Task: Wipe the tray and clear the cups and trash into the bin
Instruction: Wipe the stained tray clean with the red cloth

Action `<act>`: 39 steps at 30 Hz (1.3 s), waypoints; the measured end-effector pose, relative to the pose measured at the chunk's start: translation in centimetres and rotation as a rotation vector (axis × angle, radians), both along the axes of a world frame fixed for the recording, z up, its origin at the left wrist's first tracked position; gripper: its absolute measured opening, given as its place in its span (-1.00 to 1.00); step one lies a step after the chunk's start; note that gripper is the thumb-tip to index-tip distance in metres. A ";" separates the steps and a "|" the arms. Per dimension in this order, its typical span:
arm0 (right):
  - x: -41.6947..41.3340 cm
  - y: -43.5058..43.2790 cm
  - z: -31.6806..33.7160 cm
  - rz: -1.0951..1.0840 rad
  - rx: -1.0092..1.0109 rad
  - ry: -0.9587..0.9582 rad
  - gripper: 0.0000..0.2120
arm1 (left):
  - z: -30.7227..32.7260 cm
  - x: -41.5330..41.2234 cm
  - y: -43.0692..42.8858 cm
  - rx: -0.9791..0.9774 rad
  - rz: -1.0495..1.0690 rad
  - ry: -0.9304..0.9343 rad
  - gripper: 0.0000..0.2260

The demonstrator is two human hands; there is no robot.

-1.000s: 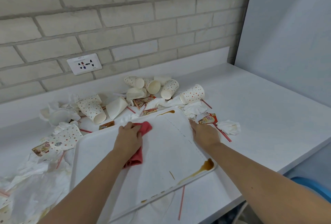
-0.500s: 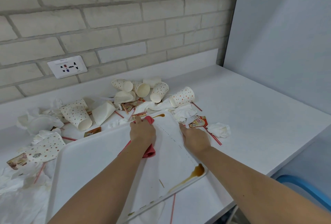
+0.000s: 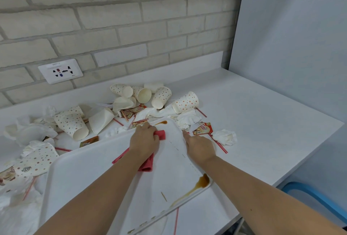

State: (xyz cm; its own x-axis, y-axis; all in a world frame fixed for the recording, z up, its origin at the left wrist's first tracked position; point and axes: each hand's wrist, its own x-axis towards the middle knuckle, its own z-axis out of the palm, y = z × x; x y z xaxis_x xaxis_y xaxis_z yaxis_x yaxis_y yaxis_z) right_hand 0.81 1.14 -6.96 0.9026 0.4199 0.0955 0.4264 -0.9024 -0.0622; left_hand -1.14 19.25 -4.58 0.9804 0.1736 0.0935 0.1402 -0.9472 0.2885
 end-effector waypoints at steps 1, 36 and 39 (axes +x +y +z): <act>0.0 0.0 0.0 -0.005 0.008 0.002 -0.49 | 0.1 0.0 0.2 0.025 0.083 -0.001 -0.71; -0.2 -0.1 0.4 -0.015 0.041 0.016 -0.48 | 0.2 2.5 0.7 -0.035 0.032 -0.028 -0.73; 0.0 0.0 0.2 -0.014 0.045 0.015 -0.48 | 0.8 3.0 -1.6 0.042 0.124 0.022 -0.70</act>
State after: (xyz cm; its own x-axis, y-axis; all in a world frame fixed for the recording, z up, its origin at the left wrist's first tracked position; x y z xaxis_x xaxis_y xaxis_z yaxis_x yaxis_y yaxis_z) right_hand 0.80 1.09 -6.74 0.9098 0.4028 0.0999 0.4124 -0.9044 -0.1092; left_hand 1.90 17.69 -3.75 0.9536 0.2896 0.0824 0.2624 -0.9335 0.2442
